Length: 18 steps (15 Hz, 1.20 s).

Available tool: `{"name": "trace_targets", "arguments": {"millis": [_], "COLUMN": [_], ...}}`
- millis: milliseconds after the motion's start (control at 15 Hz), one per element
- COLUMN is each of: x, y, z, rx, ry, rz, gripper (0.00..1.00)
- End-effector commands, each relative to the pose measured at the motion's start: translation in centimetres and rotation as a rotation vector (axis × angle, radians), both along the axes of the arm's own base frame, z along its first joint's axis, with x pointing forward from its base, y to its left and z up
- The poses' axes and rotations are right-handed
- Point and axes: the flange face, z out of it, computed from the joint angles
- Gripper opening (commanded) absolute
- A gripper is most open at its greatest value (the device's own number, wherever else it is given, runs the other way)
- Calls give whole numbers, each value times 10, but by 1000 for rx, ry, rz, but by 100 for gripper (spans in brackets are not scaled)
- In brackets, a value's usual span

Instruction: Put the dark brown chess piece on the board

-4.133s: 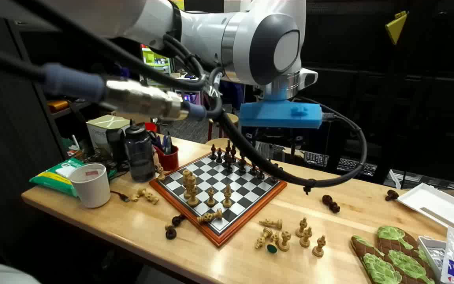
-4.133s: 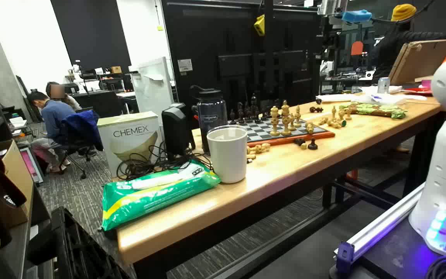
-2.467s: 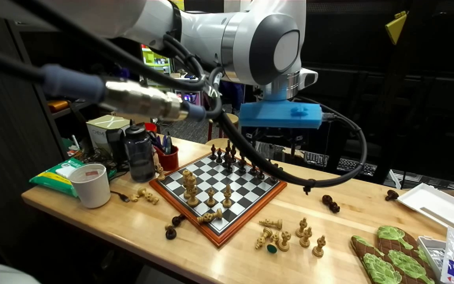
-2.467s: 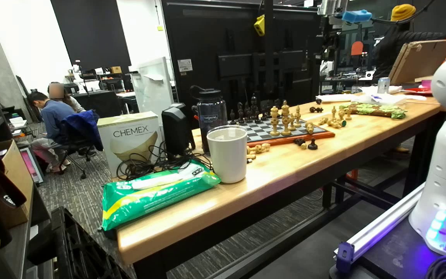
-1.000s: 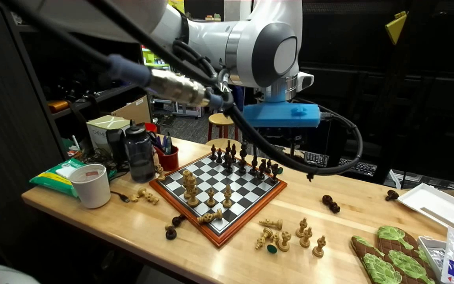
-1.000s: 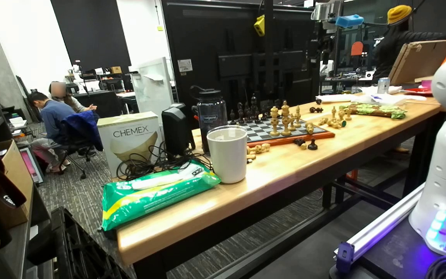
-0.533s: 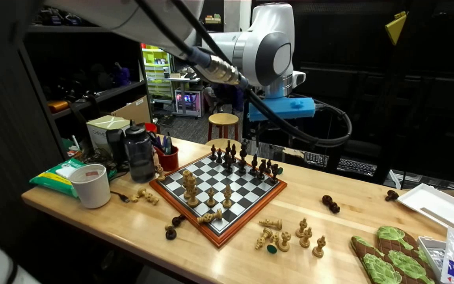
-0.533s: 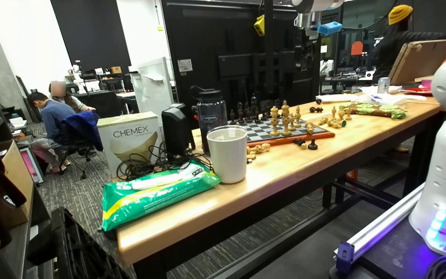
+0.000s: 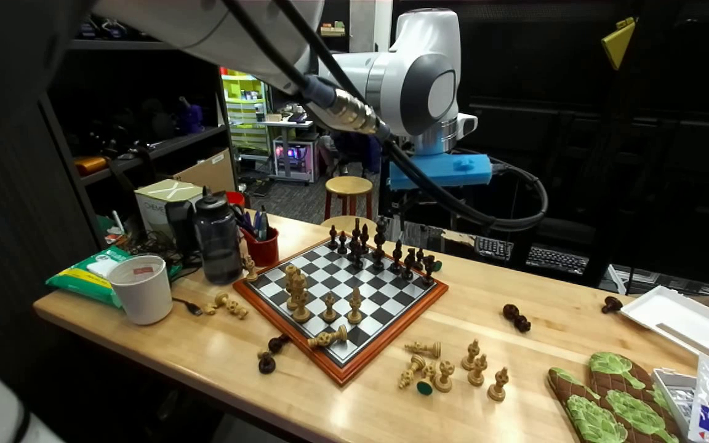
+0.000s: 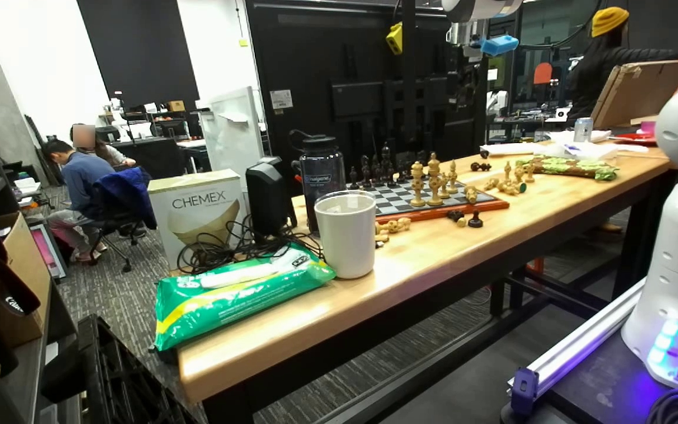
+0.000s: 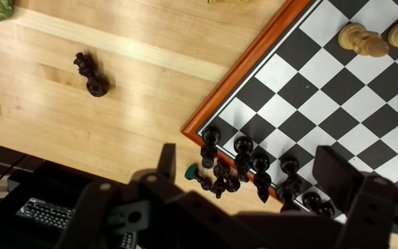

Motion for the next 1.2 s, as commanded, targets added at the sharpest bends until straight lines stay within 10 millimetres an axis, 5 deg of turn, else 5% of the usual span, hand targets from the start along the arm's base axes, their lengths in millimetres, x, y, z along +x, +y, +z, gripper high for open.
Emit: {"name": "trace_targets", "arguments": {"millis": [0, 600, 1133], "x": [12, 93, 146], "y": [-1, 9, -5], "z": [-3, -19, -28], "rx": [-4, -8, 72], "ry": [11, 31, -18], "rz": [24, 148, 190], "gripper": [100, 100, 100]}}
